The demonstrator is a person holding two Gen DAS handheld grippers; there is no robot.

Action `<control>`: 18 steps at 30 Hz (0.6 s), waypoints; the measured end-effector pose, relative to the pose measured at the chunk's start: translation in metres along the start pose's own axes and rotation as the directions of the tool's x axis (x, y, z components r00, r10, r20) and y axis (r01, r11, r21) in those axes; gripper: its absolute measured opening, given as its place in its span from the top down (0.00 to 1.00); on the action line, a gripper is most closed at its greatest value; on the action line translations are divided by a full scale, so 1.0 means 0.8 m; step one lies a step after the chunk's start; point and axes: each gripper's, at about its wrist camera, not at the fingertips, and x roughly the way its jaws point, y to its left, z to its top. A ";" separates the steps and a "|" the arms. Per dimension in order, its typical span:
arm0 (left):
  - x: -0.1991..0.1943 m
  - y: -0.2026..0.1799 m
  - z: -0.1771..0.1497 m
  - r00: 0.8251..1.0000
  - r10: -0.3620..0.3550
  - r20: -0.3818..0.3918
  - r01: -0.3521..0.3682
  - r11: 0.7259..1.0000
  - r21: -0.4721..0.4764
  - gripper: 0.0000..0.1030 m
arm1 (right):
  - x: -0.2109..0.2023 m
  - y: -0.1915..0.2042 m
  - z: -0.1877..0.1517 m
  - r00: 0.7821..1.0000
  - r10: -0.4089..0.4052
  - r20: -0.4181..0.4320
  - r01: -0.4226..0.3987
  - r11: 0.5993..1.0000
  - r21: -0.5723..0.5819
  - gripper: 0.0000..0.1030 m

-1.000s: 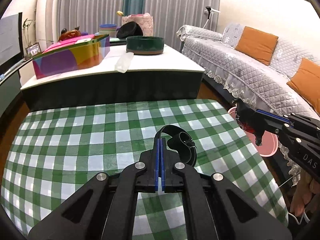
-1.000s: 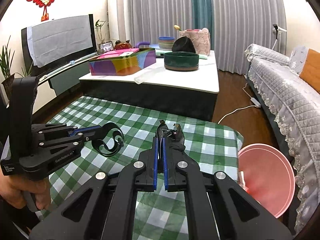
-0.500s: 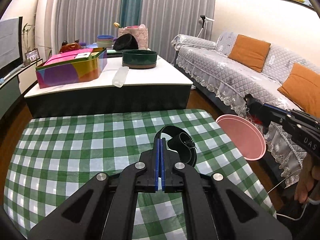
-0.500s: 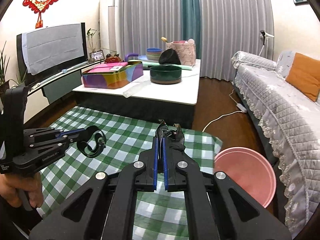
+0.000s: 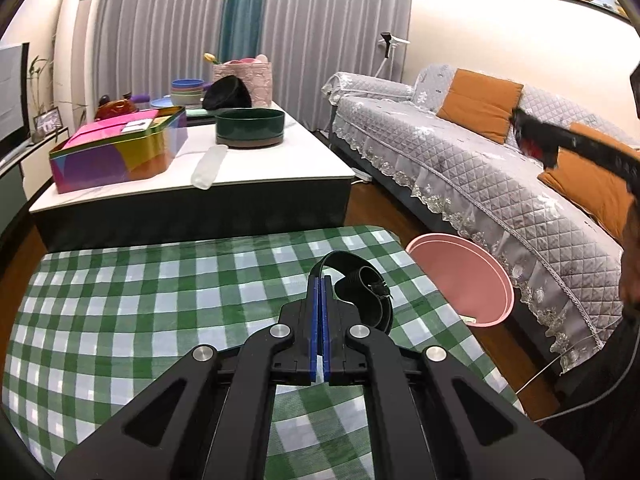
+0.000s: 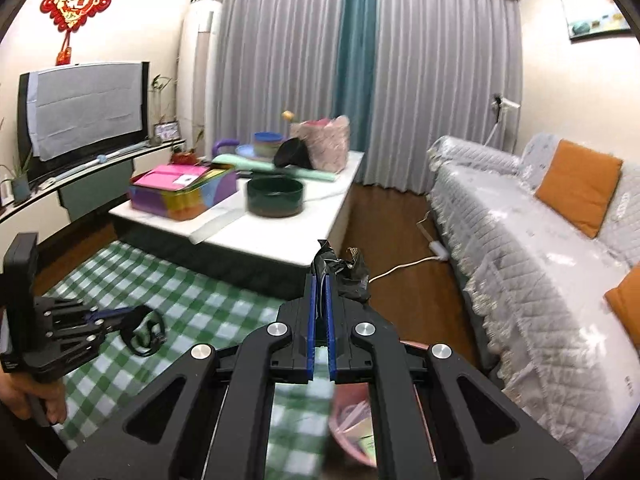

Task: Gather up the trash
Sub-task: 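Carry the black clip and black strap loop over the pink bin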

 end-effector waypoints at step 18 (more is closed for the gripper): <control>0.059 -0.075 0.027 0.996 -0.083 -0.025 0.083 0.996 0.029 0.99 | 0.021 -0.120 -0.032 0.988 -0.154 0.002 0.151 0.972 0.182 0.95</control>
